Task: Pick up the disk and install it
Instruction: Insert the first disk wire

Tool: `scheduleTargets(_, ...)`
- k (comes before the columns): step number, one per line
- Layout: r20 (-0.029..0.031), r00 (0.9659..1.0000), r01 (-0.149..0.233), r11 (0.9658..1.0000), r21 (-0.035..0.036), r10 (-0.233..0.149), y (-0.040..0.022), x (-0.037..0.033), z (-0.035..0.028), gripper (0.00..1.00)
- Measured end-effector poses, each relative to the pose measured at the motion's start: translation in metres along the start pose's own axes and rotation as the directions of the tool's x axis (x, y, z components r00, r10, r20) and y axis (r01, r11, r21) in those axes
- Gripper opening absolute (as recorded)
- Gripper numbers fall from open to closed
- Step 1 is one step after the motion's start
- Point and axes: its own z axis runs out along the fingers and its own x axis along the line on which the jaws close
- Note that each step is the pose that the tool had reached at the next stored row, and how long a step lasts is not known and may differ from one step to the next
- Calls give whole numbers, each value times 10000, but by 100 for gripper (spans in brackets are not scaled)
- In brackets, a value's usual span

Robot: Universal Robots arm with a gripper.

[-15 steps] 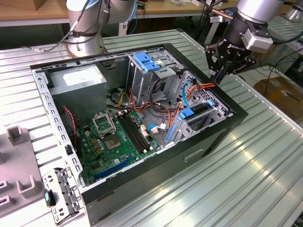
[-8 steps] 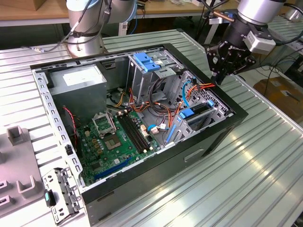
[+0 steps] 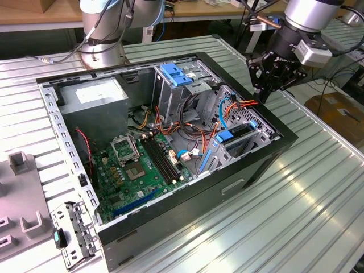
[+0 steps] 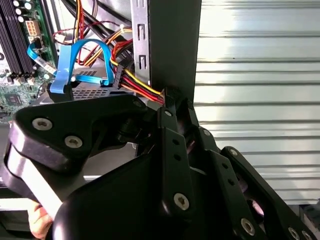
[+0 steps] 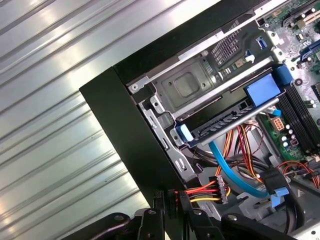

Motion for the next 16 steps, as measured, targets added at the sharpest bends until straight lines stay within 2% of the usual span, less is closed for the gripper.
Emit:
scheduleTargets(3, 0, 9999, 116, 9999, 3, -116, 1, 0, 6, 24)
scheduleTargets(4, 2, 9999, 117, 9999, 5, -117, 0, 0, -6, 17)
scheduleTargets(5, 2, 9999, 118, 9999, 5, -118, -4, -1, -50, 16)
scheduleTargets(7, 2, 9999, 119, 9999, 5, -119, -4, 0, -73, 16)
scheduleTargets(16, 1, 9999, 119, 9999, 3, -119, 6, -19, -75, 16)
